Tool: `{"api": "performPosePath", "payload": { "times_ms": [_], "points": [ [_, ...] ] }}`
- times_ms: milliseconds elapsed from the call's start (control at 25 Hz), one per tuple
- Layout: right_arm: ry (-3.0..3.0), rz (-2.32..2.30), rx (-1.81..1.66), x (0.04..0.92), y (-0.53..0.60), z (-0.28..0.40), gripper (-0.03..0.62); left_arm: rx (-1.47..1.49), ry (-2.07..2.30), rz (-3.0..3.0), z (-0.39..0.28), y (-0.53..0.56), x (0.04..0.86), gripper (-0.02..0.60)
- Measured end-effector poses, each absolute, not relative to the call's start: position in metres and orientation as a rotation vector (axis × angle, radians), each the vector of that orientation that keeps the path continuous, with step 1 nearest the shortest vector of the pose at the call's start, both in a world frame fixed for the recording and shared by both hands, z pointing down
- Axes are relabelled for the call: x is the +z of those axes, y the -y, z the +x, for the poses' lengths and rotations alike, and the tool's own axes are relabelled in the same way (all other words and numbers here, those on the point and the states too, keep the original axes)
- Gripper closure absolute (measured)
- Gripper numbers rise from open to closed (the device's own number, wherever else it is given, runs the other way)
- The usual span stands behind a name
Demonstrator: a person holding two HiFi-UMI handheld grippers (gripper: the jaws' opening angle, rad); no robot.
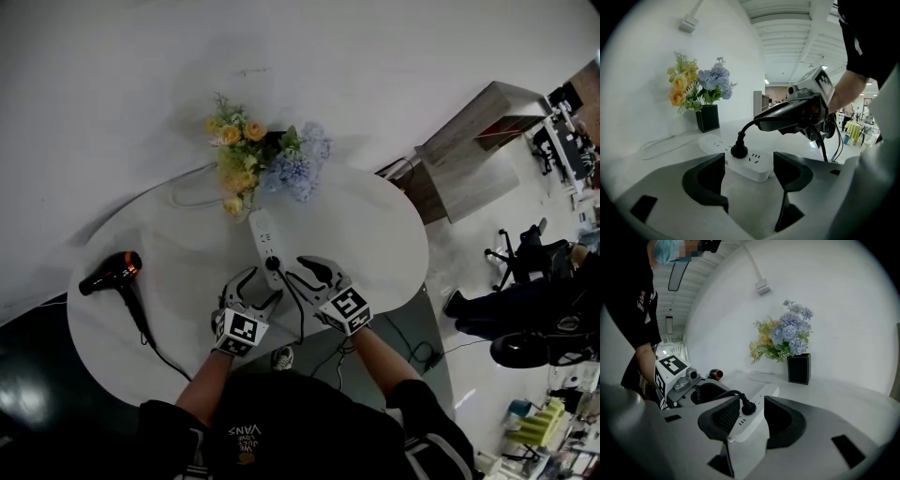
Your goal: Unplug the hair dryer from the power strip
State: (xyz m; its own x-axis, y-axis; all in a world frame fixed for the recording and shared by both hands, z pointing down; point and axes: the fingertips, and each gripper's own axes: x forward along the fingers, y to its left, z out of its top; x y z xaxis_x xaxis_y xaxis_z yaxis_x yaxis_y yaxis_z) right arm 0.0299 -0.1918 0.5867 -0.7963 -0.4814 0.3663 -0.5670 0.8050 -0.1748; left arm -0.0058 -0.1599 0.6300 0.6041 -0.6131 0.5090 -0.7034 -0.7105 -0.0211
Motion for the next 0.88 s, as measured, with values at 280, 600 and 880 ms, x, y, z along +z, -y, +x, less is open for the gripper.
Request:
{"api": "performPosePath", "payload": {
  "times_ms": [280,600,880],
  "points": [
    [2.682,0.651,0.378,0.599,0.196,0.009,0.425,0.746,1.063,2.626,-0.005,0.165,0.643,0.258],
    [2.659,0.485,0.250,0.608,0.199,-0.007,0.425,0.773,1.009,2.597,-0.002,0.164,0.654,0.258],
    [2.628,0.335,0.138,0.616,0.203,-0.022,0.425,0.759,0.991,2.574,0.000,0.168,0.657,0.259]
  ]
}}
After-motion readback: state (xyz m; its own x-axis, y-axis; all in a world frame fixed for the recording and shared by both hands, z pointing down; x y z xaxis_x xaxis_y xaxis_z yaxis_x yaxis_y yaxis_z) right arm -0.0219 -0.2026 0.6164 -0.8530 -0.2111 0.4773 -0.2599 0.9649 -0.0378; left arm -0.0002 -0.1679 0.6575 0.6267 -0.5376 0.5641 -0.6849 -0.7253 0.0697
